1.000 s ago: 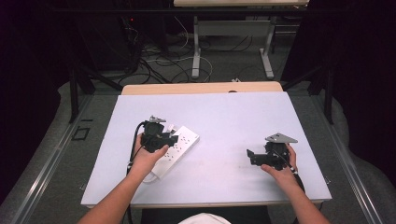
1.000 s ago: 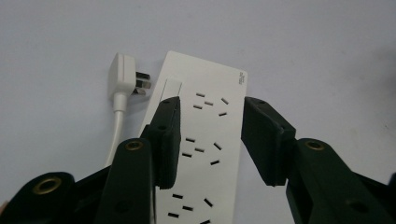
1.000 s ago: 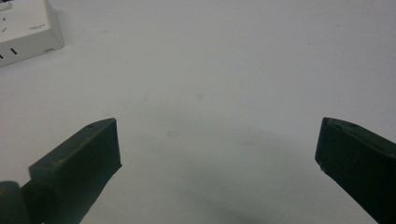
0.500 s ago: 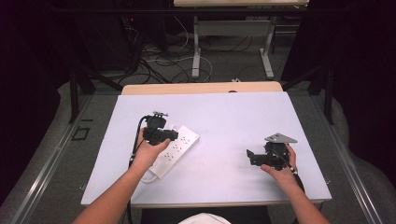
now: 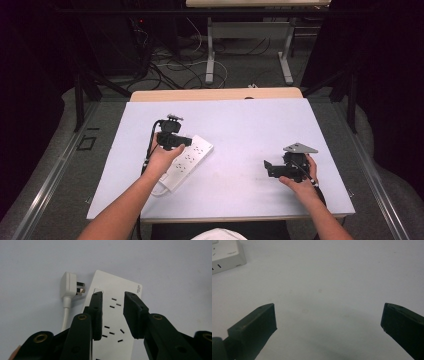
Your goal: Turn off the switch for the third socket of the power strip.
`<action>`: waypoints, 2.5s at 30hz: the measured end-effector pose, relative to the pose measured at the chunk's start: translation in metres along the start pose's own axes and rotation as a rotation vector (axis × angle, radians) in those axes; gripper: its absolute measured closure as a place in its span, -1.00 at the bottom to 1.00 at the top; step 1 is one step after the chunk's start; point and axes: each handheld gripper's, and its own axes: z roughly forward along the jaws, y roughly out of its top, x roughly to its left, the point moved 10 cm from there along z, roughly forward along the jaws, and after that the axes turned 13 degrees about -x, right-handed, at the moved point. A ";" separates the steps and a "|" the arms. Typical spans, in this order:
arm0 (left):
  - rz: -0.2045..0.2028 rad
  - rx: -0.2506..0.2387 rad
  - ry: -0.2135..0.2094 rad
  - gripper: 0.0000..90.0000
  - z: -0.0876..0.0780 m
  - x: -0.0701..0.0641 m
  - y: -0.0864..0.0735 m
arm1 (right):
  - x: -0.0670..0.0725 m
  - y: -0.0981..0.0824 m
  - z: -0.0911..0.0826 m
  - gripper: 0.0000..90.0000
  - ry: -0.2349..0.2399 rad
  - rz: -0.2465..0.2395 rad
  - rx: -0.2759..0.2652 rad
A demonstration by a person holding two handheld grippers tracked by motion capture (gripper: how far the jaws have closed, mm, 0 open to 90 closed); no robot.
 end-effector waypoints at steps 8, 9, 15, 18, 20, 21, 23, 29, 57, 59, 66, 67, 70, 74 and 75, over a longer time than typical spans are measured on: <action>-0.026 -0.006 0.022 0.64 0.008 0.002 0.004 | 0.000 0.000 0.000 -1.00 0.002 -0.005 0.002; -0.026 -0.002 0.022 0.64 0.009 0.003 0.004 | 0.000 0.000 0.000 -1.00 0.002 -0.005 0.002; -0.050 -0.002 0.041 0.70 0.015 0.009 0.006 | 0.000 -0.001 0.000 -1.00 0.003 -0.001 0.003; -0.056 -0.010 0.047 0.73 0.019 0.012 0.007 | 0.000 -0.001 0.001 -1.00 0.001 -0.005 0.004; -0.057 -0.005 0.051 0.75 0.019 0.013 0.007 | -0.001 -0.001 0.001 -1.00 0.000 -0.005 0.005; -0.066 -0.009 0.054 0.75 0.021 0.014 0.008 | 0.000 -0.001 0.001 -1.00 0.002 -0.005 0.004; -0.072 -0.011 0.058 0.77 0.022 0.015 0.008 | -0.001 -0.001 0.001 -1.00 -0.001 -0.002 0.006; -0.077 -0.012 0.064 0.83 0.027 0.018 0.008 | -0.001 -0.001 0.001 -1.00 0.003 -0.006 0.004; -0.082 0.008 0.091 1.00 0.051 0.020 0.002 | -0.001 -0.003 0.002 -1.00 0.005 -0.008 0.009; -0.079 0.012 0.091 1.00 0.053 0.019 0.001 | -0.001 -0.003 0.002 -1.00 0.007 -0.010 0.009; -0.077 0.021 0.094 1.00 0.057 0.018 -0.001 | -0.001 -0.003 0.002 -1.00 0.006 -0.008 0.009; -0.077 0.021 0.094 1.00 0.057 0.018 -0.001 | -0.001 -0.003 0.002 -1.00 0.006 -0.008 0.009; -0.085 0.021 0.096 1.00 0.059 0.018 -0.001 | -0.001 -0.003 0.002 -1.00 0.003 -0.008 0.011; -0.086 0.024 0.096 1.00 0.062 0.019 -0.002 | -0.001 -0.003 0.003 -1.00 0.006 -0.008 0.010; -0.088 0.023 0.097 1.00 0.062 0.019 -0.002 | -0.001 -0.003 0.003 -1.00 0.005 -0.009 0.011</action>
